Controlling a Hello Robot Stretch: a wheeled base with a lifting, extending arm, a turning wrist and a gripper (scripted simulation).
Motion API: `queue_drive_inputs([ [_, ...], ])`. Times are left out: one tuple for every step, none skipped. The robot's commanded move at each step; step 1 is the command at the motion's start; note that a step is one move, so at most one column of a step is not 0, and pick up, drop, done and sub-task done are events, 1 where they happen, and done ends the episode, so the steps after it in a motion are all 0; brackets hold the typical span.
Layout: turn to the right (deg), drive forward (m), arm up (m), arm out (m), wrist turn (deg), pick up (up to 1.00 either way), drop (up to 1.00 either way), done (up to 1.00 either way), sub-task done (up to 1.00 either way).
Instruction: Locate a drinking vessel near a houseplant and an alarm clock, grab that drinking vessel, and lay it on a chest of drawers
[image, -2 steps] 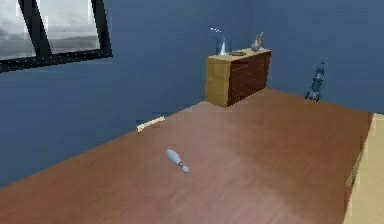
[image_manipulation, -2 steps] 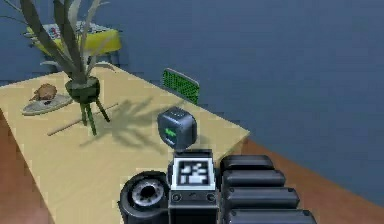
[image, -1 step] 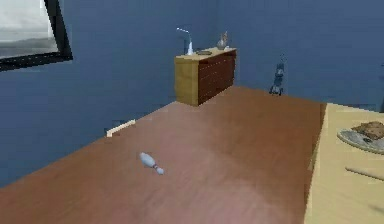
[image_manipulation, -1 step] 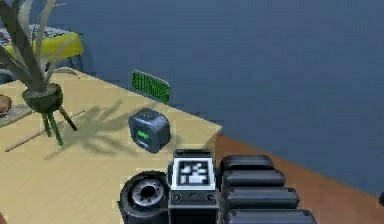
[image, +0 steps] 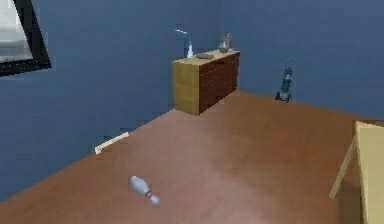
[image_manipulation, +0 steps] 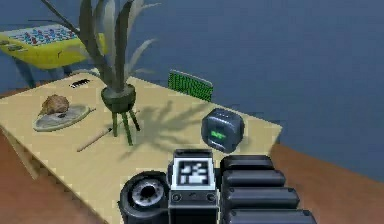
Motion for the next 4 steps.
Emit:
queue_drive_inputs([
  [12.0,0.0,0.0,0.0,0.0,0.0,0.0,0.0,0.0],
  [0.0,1.0,0.0,0.0,0.0,0.0,0.0,0.0,0.0],
  [0.0,1.0,0.0,0.0,0.0,0.0,0.0,0.0,0.0],
  [0.0,1.0,0.0,0.0,0.0,0.0,0.0,0.0,0.0],
])
